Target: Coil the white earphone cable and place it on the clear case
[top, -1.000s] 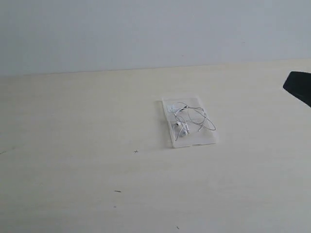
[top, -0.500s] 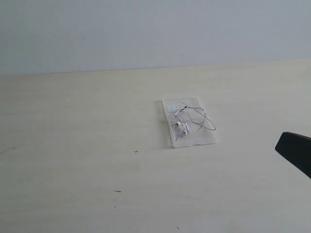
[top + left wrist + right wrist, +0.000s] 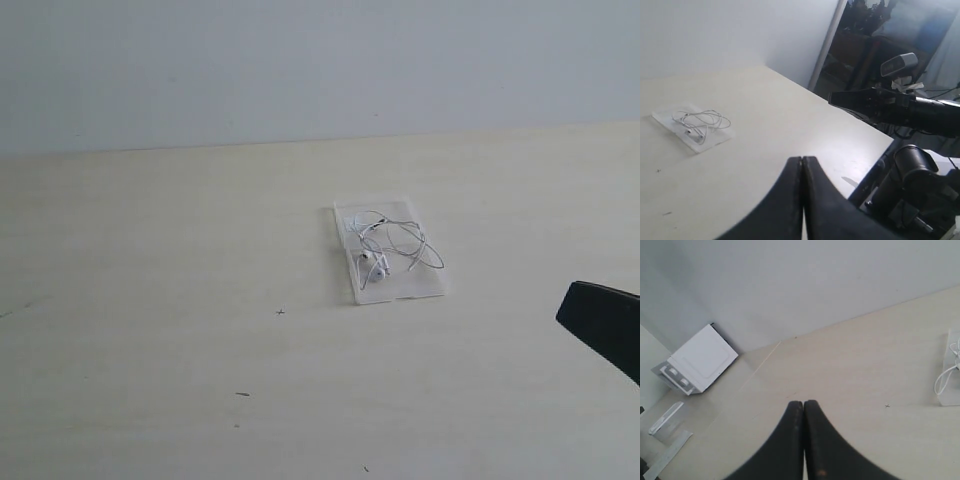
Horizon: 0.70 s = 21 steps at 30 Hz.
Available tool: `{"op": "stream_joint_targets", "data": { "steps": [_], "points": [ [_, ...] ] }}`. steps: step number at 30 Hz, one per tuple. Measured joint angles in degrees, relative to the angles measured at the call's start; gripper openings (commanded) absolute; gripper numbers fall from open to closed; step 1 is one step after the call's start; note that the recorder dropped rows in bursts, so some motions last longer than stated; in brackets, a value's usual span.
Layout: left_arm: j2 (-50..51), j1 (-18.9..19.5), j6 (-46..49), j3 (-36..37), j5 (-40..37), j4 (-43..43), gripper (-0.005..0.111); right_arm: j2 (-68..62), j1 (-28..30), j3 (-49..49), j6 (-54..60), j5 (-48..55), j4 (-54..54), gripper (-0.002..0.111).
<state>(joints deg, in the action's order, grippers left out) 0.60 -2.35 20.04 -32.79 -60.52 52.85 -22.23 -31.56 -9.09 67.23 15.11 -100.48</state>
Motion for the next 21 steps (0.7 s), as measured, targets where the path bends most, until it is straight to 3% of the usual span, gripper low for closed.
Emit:
{"op": "stream_joint_targets", "data": {
  "steps": [6,14,16,21],
  "points": [
    [0.0,0.0,-0.5,0.0,-3.7,0.2,0.0,0.0,0.0,0.2,0.0,0.0,0.0,0.0],
    [0.0,0.0,2.2,0.0,-3.2,-2.7,0.0,0.0,0.0,0.2,0.0,0.1,0.0,0.0],
    [0.0,0.0,6.0,-0.2,0.3,-5.9,0.0,0.0,0.0,0.2,0.0,0.1,0.0,0.0],
    [-0.4,-0.9,12.5,1.0,18.4,-14.4,0.0,0.0,0.0,0.2,0.0,0.1,0.0,0.0]
  ]
}}
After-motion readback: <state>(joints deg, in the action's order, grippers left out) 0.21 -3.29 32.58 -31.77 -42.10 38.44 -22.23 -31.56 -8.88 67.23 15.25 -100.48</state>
